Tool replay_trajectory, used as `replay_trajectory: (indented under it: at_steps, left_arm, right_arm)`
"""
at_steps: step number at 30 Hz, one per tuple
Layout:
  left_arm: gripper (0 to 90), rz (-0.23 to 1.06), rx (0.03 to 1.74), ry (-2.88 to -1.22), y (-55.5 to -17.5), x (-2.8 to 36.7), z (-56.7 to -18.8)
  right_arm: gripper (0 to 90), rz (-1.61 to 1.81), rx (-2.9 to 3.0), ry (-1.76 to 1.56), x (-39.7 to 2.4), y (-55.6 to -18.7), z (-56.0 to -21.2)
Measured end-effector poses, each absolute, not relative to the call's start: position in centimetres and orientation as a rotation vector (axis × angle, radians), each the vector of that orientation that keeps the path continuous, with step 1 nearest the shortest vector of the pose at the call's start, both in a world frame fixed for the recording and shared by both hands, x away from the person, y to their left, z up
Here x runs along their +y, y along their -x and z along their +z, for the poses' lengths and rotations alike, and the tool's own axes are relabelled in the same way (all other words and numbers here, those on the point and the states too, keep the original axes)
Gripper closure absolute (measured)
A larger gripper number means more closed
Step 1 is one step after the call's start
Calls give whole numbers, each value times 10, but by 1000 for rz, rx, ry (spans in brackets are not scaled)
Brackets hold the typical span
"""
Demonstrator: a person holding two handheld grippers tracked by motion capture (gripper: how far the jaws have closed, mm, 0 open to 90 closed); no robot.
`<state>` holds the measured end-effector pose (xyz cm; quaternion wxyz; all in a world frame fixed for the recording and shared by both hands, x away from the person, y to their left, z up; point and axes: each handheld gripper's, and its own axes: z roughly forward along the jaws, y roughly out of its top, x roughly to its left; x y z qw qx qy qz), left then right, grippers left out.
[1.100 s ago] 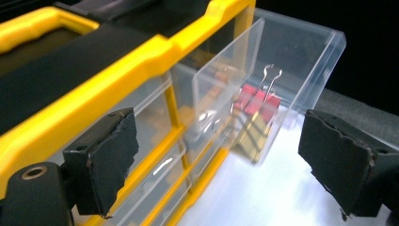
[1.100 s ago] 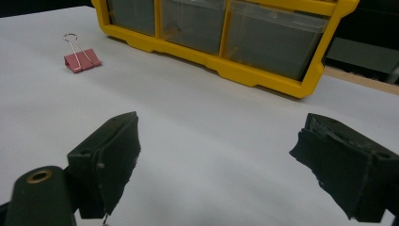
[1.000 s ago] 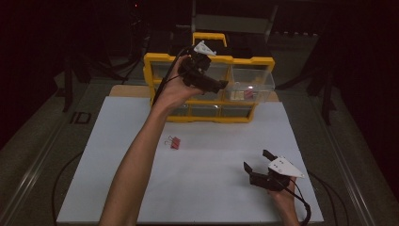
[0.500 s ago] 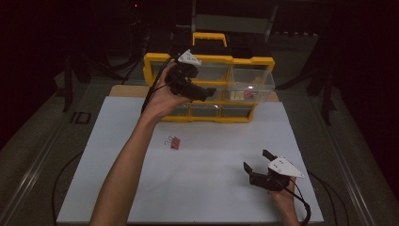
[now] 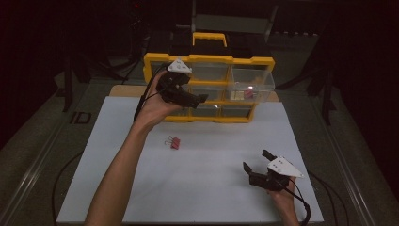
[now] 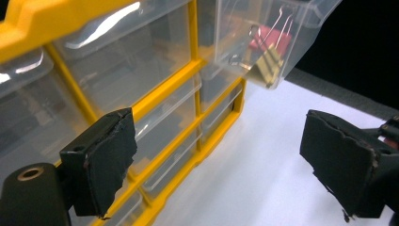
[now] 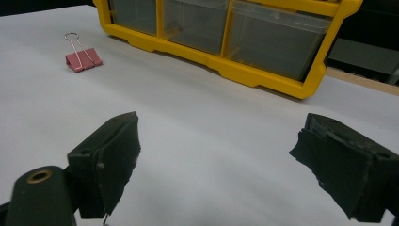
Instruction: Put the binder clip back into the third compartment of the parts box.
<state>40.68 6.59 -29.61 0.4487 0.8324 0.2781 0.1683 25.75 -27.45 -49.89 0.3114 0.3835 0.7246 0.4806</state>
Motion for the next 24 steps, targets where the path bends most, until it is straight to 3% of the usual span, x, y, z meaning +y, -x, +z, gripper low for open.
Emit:
replay_trajectory:
  at_steps: [24]
  left_arm:
    - [134, 469, 706, -2121, -391, 78, -327]
  right_arm:
    - [125, 1263, 1917, -1011, -274, -258, -499]
